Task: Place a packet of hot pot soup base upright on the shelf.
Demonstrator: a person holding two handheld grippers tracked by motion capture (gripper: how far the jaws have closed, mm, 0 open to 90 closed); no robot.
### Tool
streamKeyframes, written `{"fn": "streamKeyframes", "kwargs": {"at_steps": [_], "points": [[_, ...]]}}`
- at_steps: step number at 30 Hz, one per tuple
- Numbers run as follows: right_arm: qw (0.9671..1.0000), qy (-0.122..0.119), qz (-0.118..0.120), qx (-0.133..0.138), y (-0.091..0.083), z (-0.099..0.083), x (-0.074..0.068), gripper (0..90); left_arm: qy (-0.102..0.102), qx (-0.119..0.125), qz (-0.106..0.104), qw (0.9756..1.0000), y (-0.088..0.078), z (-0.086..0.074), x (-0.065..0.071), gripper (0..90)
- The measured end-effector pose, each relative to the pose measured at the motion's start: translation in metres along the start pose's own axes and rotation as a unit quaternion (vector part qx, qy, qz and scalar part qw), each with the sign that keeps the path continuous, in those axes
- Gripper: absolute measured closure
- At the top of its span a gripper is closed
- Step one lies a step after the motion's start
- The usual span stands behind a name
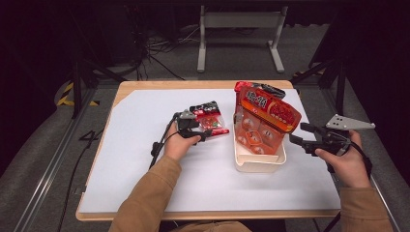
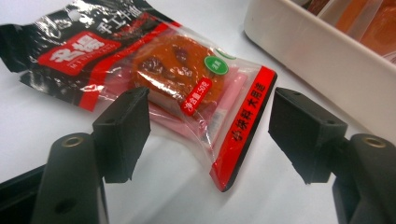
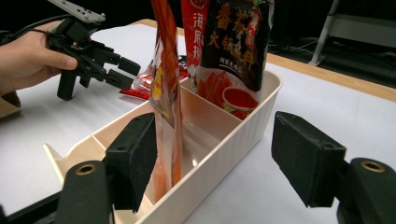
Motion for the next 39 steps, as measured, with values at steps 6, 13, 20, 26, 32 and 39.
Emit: {"fn": "streamKeyframes", "kwargs": {"at_steps": [6,13,20,26,32,39], "points": [[1.0,0.0,0.004,-0.004,0.0027,0.0004,-0.0031,31.5,-0.005,-0.006,0.007,0.9999,0.0017,-0.0013,-0.0012,28.9],[1.0,-0.005,0.004,-0.004,0.0036,0.0005,-0.0035,31.5,-0.003,-0.018,0.018,0.9997,0.0037,-0.0021,-0.0008,31.8],[1.0,-0.004,0.006,-0.004,0.004,0.0005,-0.0043,31.4,0.006,-0.047,0.025,0.9986,0.0087,-0.0032,0.0,35.9],[1.0,-0.003,0.004,-0.004,0.0033,0.0002,-0.0039,31.5,-0.011,-0.042,0.03,0.9986,0.0077,-0.003,-0.0027,44.4],[1.0,-0.007,0.004,0.001,0.0044,0.0016,-0.005,32.6,-0.022,-0.04,0.039,0.9982,0.0076,-0.0027,-0.0047,54.9],[1.0,-0.005,0.004,0.001,0.0056,0.0018,-0.0053,33.6,-0.02,-0.042,0.034,0.9984,0.0081,-0.003,-0.0038,76.5]]}}
Point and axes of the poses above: each handheld gripper's, and its own axes: y roughly forward along the jaws, z roughly out of its top, x roughly to its right, the point moved 5 cm from there along y, roughly forward along the jaws, and after that the axes turned 4 degrees about x, right-handed, at the moved point
